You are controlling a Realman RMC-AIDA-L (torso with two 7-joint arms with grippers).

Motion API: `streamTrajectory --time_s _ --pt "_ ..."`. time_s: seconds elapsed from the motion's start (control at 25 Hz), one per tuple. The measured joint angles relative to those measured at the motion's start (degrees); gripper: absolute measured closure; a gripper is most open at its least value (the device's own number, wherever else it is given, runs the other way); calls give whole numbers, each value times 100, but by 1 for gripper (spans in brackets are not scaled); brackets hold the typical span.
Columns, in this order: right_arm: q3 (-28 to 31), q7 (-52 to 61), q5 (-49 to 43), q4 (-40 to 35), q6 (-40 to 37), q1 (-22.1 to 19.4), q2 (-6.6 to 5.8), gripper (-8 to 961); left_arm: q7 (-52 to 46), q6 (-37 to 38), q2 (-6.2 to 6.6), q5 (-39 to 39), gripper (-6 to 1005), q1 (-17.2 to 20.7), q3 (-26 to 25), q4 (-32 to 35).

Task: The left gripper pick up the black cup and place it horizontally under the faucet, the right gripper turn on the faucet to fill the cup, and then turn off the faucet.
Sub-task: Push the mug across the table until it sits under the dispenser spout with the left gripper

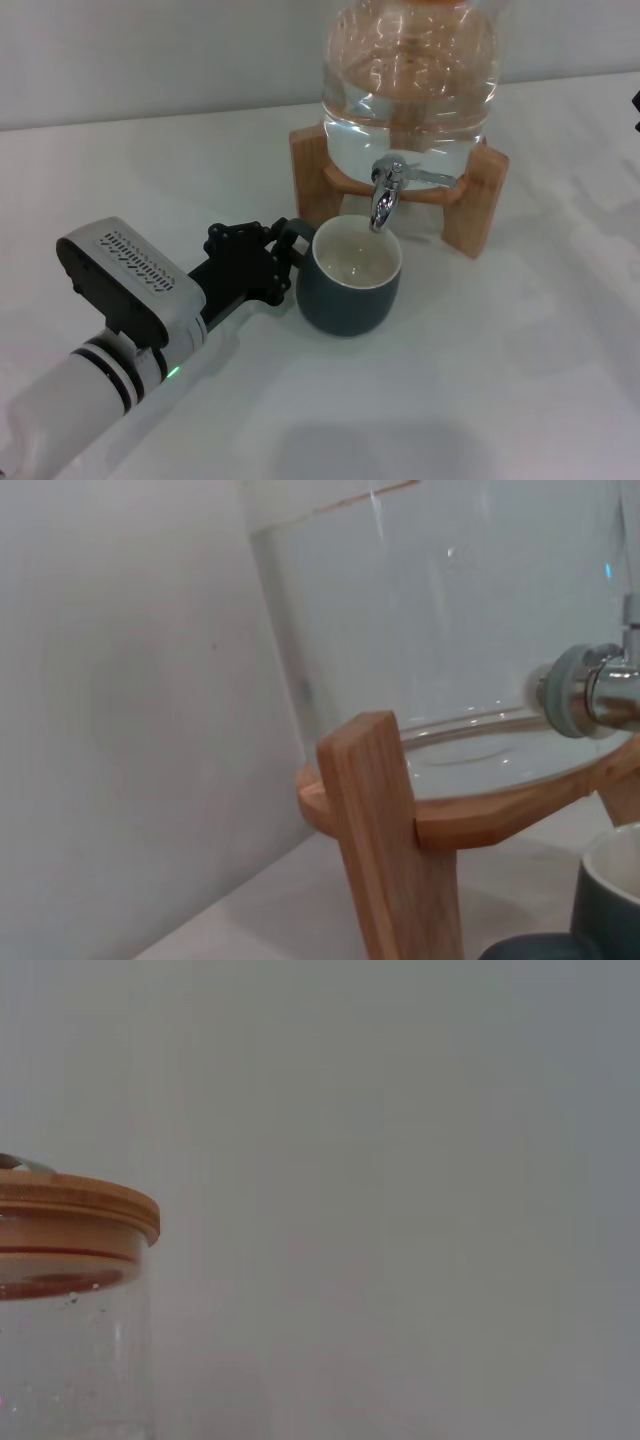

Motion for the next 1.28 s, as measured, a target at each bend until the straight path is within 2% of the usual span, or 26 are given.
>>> streamTrajectory --time_s 0.88,1.28 --pt "-16 67 0 10 4 106 9 89 0 -130 15 -50 645 -67 -26 -36" --pt "-16 69 0 10 23 136 9 89 -10 -271 20 -59 635 -177 -26 -24"
